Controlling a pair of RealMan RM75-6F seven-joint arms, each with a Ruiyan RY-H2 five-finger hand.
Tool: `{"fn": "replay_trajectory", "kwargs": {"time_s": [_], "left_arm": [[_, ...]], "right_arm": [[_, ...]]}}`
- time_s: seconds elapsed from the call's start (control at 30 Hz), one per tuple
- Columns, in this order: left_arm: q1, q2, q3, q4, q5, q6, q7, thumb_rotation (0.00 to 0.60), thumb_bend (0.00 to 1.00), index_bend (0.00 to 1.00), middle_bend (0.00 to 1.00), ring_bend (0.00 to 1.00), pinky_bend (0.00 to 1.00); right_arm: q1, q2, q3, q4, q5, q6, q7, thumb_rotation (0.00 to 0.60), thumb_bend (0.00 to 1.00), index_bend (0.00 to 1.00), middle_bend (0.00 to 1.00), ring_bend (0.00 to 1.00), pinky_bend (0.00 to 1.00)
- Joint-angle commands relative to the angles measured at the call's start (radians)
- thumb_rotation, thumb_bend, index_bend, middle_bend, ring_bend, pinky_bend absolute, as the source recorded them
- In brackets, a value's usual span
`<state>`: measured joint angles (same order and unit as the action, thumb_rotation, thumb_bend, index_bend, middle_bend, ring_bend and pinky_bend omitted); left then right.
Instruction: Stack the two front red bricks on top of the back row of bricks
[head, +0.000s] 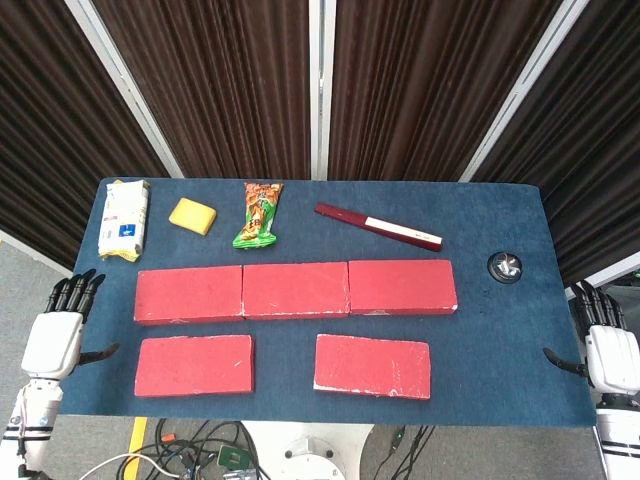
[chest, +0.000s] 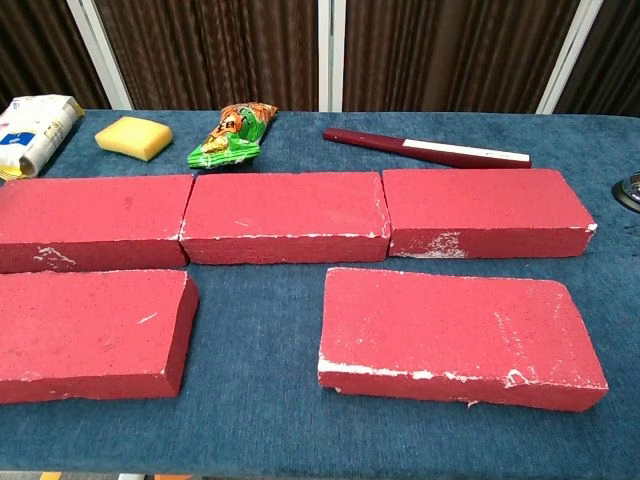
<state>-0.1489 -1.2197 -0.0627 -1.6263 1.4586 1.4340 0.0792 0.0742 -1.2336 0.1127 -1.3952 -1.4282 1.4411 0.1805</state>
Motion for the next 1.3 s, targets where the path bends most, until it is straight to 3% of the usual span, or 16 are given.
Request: {"fn": "replay_trajectory", "kwargs": {"time_s": [0.03, 0.63, 1.0, 1.3], "left_arm": [[-0.001, -0.004, 0.001, 0.004, -0.002, -0.003, -0.006, 0.6, 0.0, 0.0, 0.0, 0.0, 0.0], [0.0, 0.014, -0.002, -0.014, 0.014, 0.017, 0.011, 0.6, 0.0, 0.0, 0.0, 0.0, 0.0], [-0.008, 0.006, 0.0, -0.014, 0.019, 0.007, 0.008, 0.6, 0.0, 0.0, 0.0, 0.0, 0.0], [-0.023, 0.028, 0.026, -0.001, 0.056, -0.029, -0.083, 0.6, 0.0, 0.0, 0.0, 0.0, 0.0]], "right_arm": [[-0.002, -0.001, 0.0, 0.002, -0.002, 0.006, 0.005, 0.6, 0.05, 0.0, 0.0, 0.0, 0.0], [0.018, 0.032, -0.023, -0.054, -0.053, -0.006, -0.032, 0.6, 0.04, 0.0, 0.0, 0.0, 0.0], [0.058, 0.092, -0.092, -0.274, -0.125, -0.098, -0.146, 0.6, 0.0, 0.0, 0.0, 0.0, 0.0], [0.106, 0.032, -0.153, -0.417, -0.159, -0.216, -0.304, 0.6, 0.0, 0.0, 0.0, 0.0, 0.0]]}}
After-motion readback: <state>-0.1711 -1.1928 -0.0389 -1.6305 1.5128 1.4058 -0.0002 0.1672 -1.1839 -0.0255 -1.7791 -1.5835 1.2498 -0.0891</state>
